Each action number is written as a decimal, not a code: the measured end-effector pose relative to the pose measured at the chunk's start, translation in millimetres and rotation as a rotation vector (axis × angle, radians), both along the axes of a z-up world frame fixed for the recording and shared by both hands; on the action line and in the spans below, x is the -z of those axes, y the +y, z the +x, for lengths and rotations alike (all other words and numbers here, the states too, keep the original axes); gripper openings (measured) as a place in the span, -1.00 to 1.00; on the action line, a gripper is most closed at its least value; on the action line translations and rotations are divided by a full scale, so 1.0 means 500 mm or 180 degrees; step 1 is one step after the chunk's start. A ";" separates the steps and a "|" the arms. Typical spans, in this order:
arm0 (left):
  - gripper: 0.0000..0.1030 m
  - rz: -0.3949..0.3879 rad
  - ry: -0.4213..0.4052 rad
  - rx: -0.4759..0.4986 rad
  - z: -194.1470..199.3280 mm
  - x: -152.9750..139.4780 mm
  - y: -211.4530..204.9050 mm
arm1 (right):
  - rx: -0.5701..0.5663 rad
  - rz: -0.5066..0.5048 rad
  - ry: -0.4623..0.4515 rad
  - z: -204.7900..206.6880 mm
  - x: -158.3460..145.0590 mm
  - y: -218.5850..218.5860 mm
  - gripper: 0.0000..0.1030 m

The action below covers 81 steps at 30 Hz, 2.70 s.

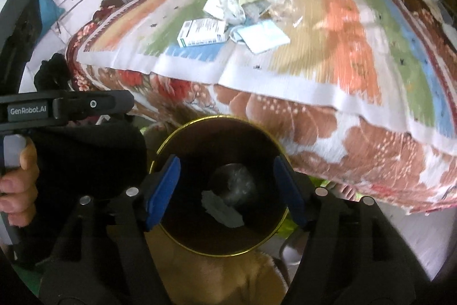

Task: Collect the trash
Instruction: 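Move both tools back from the bin toward the remaining trash on the sheet, then grasp the white medicine box with the left tool while the right tool grasps the blue face mask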

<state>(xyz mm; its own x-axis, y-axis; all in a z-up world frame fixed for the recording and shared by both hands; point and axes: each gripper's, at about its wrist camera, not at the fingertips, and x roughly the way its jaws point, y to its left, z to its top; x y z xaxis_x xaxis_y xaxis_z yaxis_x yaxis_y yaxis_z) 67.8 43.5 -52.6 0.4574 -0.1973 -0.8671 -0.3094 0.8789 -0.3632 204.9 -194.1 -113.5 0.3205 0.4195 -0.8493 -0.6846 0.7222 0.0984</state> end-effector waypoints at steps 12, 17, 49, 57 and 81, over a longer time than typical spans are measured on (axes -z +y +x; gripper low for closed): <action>0.46 0.0553 -0.0003 0.0149 0.051 -0.038 0.022 | -0.0212 0.0154 -0.0286 0.020 -0.089 0.005 0.55; 0.58 0.0791 0.0037 0.0346 0.085 -0.041 0.015 | -0.0269 0.0073 -0.0388 0.034 -0.100 0.021 0.71; 0.89 0.1590 0.0165 0.0989 0.247 0.000 0.088 | 0.0068 0.0042 -0.0308 0.219 -0.079 0.097 0.83; 0.89 0.1571 0.0118 0.1351 0.290 0.061 0.120 | 0.0284 -0.0035 -0.0190 0.285 -0.038 0.137 0.83; 0.89 0.1567 -0.0004 0.1938 0.415 0.157 0.177 | 0.0992 0.0181 0.0343 0.464 0.098 0.224 0.83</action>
<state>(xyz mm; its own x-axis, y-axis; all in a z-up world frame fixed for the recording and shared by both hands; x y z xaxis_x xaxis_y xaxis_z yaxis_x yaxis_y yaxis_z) 275.1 132.0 -130.9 0.3931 -0.0066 -0.9195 0.2791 0.9537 0.1124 437.1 -82.0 -162.3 0.3505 0.3632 -0.8633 -0.4151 0.8865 0.2044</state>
